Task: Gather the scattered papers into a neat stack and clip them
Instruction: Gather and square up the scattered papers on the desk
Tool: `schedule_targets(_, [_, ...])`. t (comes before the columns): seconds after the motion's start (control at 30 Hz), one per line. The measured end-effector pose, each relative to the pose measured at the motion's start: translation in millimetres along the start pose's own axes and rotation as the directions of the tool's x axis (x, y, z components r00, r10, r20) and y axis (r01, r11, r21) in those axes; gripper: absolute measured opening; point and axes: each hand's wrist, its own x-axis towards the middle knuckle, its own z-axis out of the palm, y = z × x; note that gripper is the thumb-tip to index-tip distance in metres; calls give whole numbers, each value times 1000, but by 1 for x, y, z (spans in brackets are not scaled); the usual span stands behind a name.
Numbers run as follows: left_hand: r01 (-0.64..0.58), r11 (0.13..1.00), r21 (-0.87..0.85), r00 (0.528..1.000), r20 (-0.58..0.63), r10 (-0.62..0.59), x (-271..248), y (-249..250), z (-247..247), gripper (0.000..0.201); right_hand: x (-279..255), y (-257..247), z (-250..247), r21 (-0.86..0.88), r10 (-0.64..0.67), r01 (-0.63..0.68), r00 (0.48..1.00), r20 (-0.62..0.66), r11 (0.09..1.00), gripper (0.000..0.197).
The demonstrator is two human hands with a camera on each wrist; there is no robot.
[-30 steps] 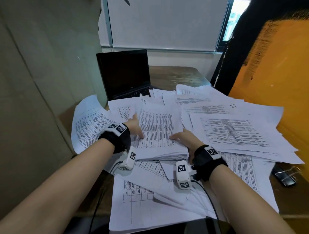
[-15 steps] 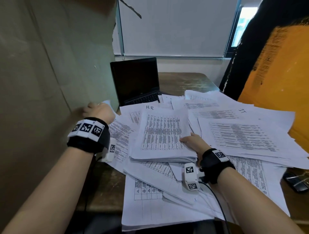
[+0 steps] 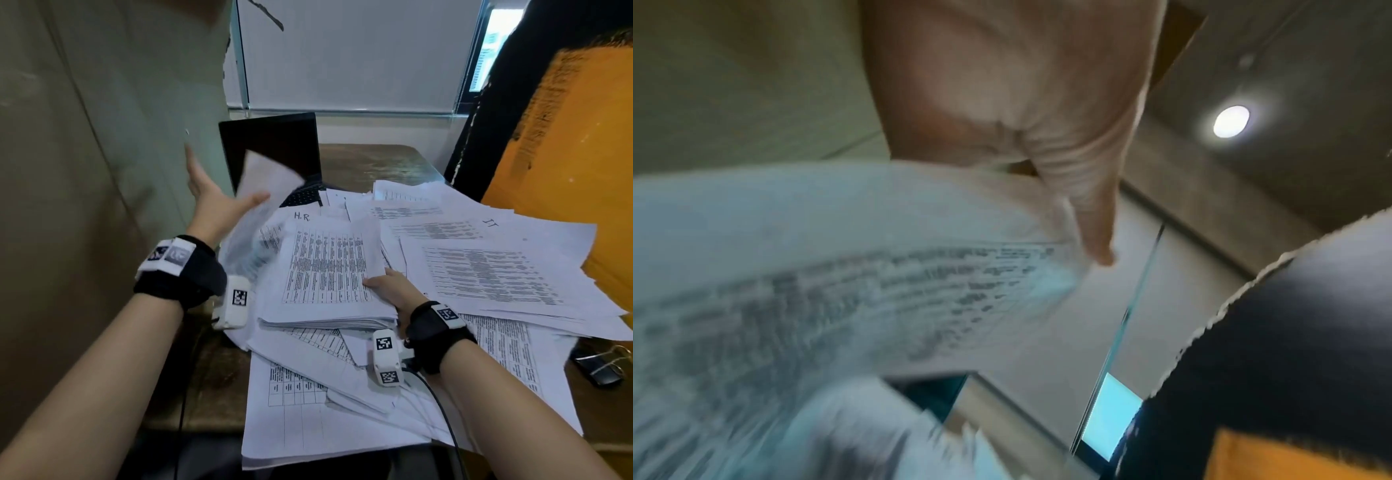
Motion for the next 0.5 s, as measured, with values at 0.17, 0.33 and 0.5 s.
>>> schedule_targets(0.17, [264,729,631,788,295,-541,0,-61,23,65,-2,0,1,30,-14,14,1000,-6,999,14])
schedule_targets(0.33, [116,525,843,817,220,-533,-1,-90,7,117,-5,2,-2,148,6,-10,1000,28,989,21])
schedule_targets(0.5, [134,636,760,810,285,-512,-4,-101,-10,123,-7,2,-4,169,20,-29,998,56,985,28])
